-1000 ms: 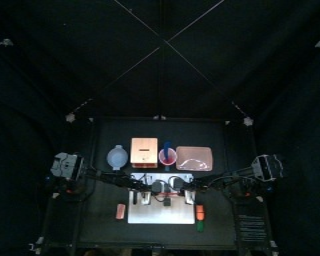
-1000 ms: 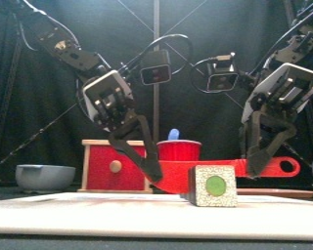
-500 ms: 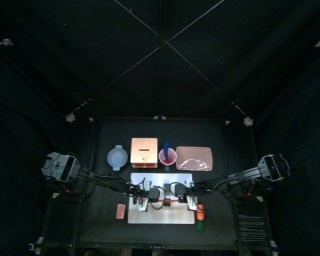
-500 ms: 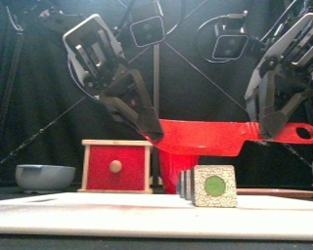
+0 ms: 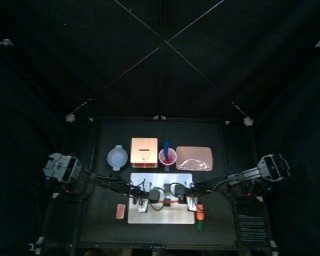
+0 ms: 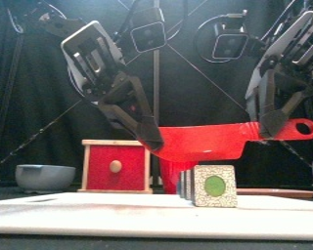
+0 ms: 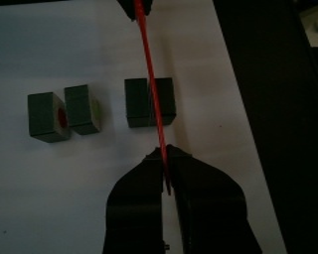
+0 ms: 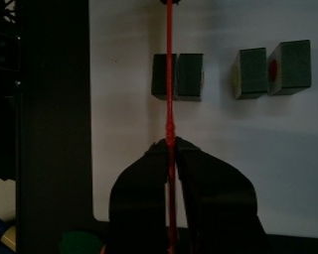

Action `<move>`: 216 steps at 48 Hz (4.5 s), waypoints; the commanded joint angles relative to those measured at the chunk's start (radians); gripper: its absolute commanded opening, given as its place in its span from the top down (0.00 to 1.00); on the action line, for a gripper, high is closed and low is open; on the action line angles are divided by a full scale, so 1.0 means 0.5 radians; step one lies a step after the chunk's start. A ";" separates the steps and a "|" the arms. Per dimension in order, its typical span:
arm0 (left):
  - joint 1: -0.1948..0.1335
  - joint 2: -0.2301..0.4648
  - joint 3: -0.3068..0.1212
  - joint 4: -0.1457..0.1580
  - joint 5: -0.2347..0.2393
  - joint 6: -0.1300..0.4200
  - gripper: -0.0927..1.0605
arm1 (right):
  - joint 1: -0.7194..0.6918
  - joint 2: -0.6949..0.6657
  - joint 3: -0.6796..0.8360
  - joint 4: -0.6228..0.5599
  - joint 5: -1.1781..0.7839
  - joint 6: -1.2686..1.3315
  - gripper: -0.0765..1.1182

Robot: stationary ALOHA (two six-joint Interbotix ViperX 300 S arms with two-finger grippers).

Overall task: Place sushi on board then cut the sushi with the knife then place the pieces on the plate
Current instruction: Cut the sushi into 4 pieces

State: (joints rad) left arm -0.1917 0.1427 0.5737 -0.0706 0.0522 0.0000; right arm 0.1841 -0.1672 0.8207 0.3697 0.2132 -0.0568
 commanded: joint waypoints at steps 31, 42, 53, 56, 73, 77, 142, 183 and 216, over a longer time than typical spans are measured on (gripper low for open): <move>0.061 -0.025 -0.040 0.071 -0.028 0.009 0.59 | 0.028 -0.037 -0.049 0.037 -0.021 -0.009 0.70; 0.061 -0.028 -0.040 0.071 -0.021 0.009 0.59 | 0.049 -0.037 -0.055 0.055 -0.025 -0.009 0.70; 0.061 -0.031 -0.040 0.071 -0.021 0.009 0.59 | 0.061 -0.037 -0.052 0.071 -0.028 -0.009 0.70; 0.061 -0.031 -0.040 0.071 -0.021 0.006 0.59 | 0.064 -0.034 -0.049 0.074 -0.031 -0.009 0.70; 0.061 -0.015 -0.034 0.067 -0.018 0.003 0.59 | 0.077 -0.025 -0.040 0.092 -0.046 -0.009 0.70; 0.061 -0.012 -0.031 0.067 -0.021 0.003 0.59 | 0.080 -0.015 -0.040 0.104 -0.049 -0.009 0.70; -0.021 0.031 -0.034 -0.120 -0.012 0.000 0.57 | 0.215 0.144 -0.110 0.264 -0.043 -0.009 0.70; 0.114 -0.405 0.166 0.092 -0.028 0.009 0.32 | 0.015 -0.604 0.273 0.390 0.310 0.000 0.70; 0.285 -0.417 0.252 0.098 -0.282 0.009 0.33 | -0.150 -1.221 0.525 -0.101 1.098 0.979 0.69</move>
